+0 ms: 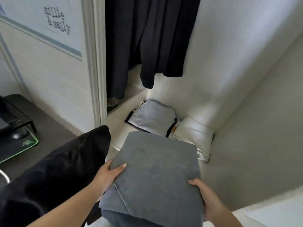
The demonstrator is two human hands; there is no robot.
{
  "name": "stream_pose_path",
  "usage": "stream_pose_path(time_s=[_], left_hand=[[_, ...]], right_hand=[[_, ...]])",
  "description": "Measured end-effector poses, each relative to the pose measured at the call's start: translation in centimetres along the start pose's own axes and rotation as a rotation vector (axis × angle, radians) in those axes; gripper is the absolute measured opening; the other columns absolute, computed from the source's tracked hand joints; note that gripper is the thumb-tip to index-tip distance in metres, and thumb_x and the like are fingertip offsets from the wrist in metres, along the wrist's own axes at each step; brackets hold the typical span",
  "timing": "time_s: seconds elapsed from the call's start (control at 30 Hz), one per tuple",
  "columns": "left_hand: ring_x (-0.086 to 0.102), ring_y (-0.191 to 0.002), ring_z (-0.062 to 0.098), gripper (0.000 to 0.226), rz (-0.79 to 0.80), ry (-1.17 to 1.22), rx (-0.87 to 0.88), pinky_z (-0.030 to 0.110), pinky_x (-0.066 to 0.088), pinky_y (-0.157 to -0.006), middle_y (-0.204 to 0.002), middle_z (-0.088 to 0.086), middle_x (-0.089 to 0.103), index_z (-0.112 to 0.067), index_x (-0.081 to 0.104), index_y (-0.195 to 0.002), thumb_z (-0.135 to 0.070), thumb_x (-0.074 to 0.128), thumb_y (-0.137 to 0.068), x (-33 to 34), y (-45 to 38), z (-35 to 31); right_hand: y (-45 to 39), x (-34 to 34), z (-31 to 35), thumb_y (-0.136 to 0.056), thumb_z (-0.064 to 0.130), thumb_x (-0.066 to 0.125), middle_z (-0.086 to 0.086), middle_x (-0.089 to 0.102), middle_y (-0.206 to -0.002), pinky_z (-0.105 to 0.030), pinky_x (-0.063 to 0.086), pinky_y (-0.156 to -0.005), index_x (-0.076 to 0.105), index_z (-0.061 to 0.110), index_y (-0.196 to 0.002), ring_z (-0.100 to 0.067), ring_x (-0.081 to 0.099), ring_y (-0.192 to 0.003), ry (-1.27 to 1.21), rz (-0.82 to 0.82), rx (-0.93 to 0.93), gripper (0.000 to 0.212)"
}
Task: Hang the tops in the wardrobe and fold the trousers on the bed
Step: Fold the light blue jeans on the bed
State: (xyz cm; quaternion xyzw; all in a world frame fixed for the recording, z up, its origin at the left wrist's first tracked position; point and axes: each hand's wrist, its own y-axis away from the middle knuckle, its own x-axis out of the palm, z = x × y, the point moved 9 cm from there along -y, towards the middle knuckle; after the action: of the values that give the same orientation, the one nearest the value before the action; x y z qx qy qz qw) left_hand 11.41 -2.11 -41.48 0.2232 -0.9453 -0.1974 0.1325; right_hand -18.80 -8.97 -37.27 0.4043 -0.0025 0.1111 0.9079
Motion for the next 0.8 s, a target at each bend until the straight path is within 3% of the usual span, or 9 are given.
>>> stream_pose_path(time_s=[0.1,0.2,0.27,0.33,0.43,0.5,0.6,0.73,0.8], left_hand=[[0.07,-0.092,0.018,0.038,0.017,-0.096,-0.005,0.036,0.054,-0.087,-0.101,0.0,0.073,-0.023,0.066,-0.107,-0.035,0.079,-0.073,1.1,-3.9,-0.8],[0.069,-0.092,0.018,0.036,0.052,-0.149,-0.032,0.035,0.054,-0.086,-0.101,-0.001,0.073,-0.021,0.066,-0.107,-0.035,0.078,-0.076,2.3,-7.4,-1.6],[0.069,-0.094,0.02,0.04,0.094,-0.177,-0.059,0.037,0.053,-0.088,-0.103,0.001,0.073,-0.02,0.065,-0.11,-0.036,0.078,-0.076,3.2,-10.2,-2.0],[0.069,-0.095,0.021,0.045,0.115,-0.202,-0.061,0.041,0.053,-0.091,-0.103,0.001,0.073,-0.02,0.066,-0.111,-0.039,0.08,-0.073,3.8,-12.3,-2.6],[0.068,-0.093,0.019,0.033,0.08,-0.281,-0.047,0.039,0.053,-0.087,-0.101,-0.002,0.073,-0.022,0.066,-0.108,-0.034,0.076,-0.079,4.7,-16.0,-3.5],[0.068,-0.094,0.02,0.027,0.09,-0.316,-0.038,0.036,0.053,-0.084,-0.099,-0.002,0.073,-0.023,0.067,-0.106,-0.03,0.075,-0.081,6.0,-18.3,-4.4],[0.068,-0.096,0.02,0.021,0.123,-0.35,-0.023,0.034,0.052,-0.084,-0.099,-0.002,0.073,-0.025,0.066,-0.103,-0.021,0.073,-0.083,9.0,-22.5,-5.6],[0.068,-0.095,0.015,0.029,0.193,-0.329,-0.044,0.027,0.052,-0.076,-0.105,-0.003,0.071,-0.026,0.062,-0.113,-0.017,0.068,-0.086,14.1,-26.5,-7.3],[0.067,-0.096,0.015,0.031,0.227,-0.32,-0.062,0.027,0.052,-0.075,-0.11,-0.001,0.07,-0.025,0.059,-0.117,-0.018,0.066,-0.088,16.7,-28.5,-7.9]], right_hand=[[-1.4,0.1,1.1,-0.076,0.013,0.06,-0.024,0.071,-0.09,-0.041,0.052,-0.075,0.067,-0.002,-0.105,-0.032,0.07,-0.067,-0.094,-0.028,0.006,0.034],[-3.6,0.2,2.8,-0.047,0.011,0.073,-0.023,0.071,-0.075,-0.032,0.052,-0.06,0.067,-0.007,-0.093,-0.028,0.069,-0.056,-0.129,-0.042,-0.011,0.049],[-5.4,-0.1,4.2,-0.045,0.008,0.073,-0.02,0.067,-0.061,-0.026,0.048,-0.047,0.064,-0.008,-0.085,-0.024,0.065,-0.045,-0.16,-0.067,-0.029,0.044],[-6.7,0.3,5.2,-0.044,0.013,0.075,-0.021,0.068,-0.063,-0.027,0.05,-0.051,0.065,-0.008,-0.083,-0.025,0.066,-0.047,-0.202,-0.047,-0.033,0.045],[-9.6,0.5,7.7,-0.035,0.023,0.092,-0.021,0.066,-0.056,-0.021,0.044,-0.035,0.067,-0.012,-0.068,-0.024,0.064,-0.042,-0.271,-0.004,-0.041,0.054],[-11.6,0.2,8.9,-0.039,0.022,0.09,-0.024,0.069,-0.066,-0.026,0.049,-0.048,0.071,-0.015,-0.074,-0.025,0.068,-0.051,-0.294,0.039,-0.042,0.054],[-14.8,-1.7,9.6,-0.08,0.012,0.054,-0.023,0.071,-0.084,-0.04,0.045,-0.072,0.074,-0.007,-0.089,-0.031,0.071,-0.068,-0.373,0.003,0.024,0.029],[-17.9,-5.2,12.3,-0.07,0.038,0.062,-0.022,0.067,-0.107,-0.041,0.045,-0.09,0.062,0.002,-0.12,-0.035,0.063,-0.104,-0.191,-0.152,-0.036,0.061],[-19.4,-7.2,14.8,-0.066,0.036,0.061,-0.021,0.068,-0.083,-0.045,0.047,-0.085,0.064,-0.003,-0.104,-0.036,0.065,-0.087,-0.185,-0.194,-0.006,0.054]])
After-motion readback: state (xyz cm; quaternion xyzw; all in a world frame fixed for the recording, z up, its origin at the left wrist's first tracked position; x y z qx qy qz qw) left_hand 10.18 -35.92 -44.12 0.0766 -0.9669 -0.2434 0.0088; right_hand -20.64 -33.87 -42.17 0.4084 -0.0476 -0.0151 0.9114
